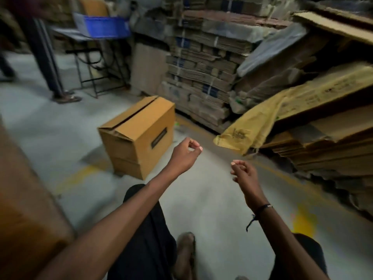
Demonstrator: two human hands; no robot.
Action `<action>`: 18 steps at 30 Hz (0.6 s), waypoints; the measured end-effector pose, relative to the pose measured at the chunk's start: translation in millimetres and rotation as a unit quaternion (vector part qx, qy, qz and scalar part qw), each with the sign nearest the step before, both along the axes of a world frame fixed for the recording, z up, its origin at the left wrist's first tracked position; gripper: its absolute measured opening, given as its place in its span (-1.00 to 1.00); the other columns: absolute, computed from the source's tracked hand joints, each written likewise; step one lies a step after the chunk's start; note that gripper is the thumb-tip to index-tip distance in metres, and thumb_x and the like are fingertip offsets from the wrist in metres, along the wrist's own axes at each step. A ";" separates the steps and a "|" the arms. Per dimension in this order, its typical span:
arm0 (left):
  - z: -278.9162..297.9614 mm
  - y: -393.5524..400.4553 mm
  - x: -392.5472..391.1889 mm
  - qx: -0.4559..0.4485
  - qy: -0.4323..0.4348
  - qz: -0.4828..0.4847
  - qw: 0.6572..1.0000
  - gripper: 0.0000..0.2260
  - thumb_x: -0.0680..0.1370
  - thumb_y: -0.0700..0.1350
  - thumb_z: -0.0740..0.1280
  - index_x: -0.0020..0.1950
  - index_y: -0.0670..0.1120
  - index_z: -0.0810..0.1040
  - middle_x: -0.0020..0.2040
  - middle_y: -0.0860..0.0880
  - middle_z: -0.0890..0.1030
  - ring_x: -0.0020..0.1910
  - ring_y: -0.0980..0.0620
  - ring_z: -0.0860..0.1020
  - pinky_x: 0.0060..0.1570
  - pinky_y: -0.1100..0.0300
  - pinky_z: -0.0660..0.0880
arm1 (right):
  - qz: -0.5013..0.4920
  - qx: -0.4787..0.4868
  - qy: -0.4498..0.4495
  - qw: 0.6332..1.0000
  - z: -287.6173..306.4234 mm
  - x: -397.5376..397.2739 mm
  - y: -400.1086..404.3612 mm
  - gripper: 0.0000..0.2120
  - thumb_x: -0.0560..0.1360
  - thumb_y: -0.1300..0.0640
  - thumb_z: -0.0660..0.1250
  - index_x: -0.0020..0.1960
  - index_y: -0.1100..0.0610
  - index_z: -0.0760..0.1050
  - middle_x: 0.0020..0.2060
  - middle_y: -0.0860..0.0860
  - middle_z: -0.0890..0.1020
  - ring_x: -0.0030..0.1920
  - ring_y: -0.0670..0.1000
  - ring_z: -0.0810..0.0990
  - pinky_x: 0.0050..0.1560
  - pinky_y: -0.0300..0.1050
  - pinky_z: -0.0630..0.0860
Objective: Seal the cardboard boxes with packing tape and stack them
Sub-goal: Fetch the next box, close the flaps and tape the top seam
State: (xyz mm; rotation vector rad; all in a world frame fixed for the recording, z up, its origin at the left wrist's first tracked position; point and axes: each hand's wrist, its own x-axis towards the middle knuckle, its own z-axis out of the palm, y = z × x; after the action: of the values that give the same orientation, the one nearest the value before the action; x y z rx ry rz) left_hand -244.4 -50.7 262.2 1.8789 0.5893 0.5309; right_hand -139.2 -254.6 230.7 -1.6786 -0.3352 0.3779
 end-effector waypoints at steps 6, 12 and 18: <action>-20.8 100.5 -31.2 -0.013 0.036 0.084 0.996 -0.92 0.62 0.04 0.38 0.02 0.06 0.54 0.08 0.04 0.62 0.09 -0.02 0.63 0.06 -0.07 0.58 | 0.070 -0.011 0.022 0.997 -18.4 -13.2 89.4 -0.84 0.61 0.03 0.39 0.10 0.10 0.60 -0.02 0.04 0.66 -0.04 -0.01 0.63 -0.07 -0.12 0.52; -68.6 227.6 -56.5 -0.099 0.057 0.207 0.972 -0.89 0.66 -0.08 0.36 0.10 -0.09 0.50 -0.02 -0.06 0.61 -0.01 -0.04 0.60 -0.08 0.07 0.53 | 0.161 -0.044 0.051 0.985 -45.0 -24.0 216.0 -0.71 0.56 -0.11 0.43 0.18 0.04 0.57 0.11 0.03 0.66 0.03 -0.03 0.66 -0.04 -0.10 0.55; -132.8 391.9 -81.6 -0.132 0.088 0.364 0.918 -0.69 0.58 0.11 0.44 0.06 -0.12 0.50 0.07 -0.27 0.67 -0.08 -0.16 0.64 -0.13 0.04 0.64 | 0.212 -0.068 0.135 0.966 -85.2 -18.2 375.2 -0.31 0.45 -0.26 0.49 0.45 -0.02 0.33 0.32 0.05 0.52 0.26 0.09 0.56 0.17 0.10 0.59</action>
State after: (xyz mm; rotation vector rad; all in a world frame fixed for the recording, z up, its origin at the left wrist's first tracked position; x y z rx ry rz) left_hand -325.9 341.2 129.4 1.4162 1.4304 0.7131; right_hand -157.4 120.6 145.5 -1.6574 -0.4740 0.9574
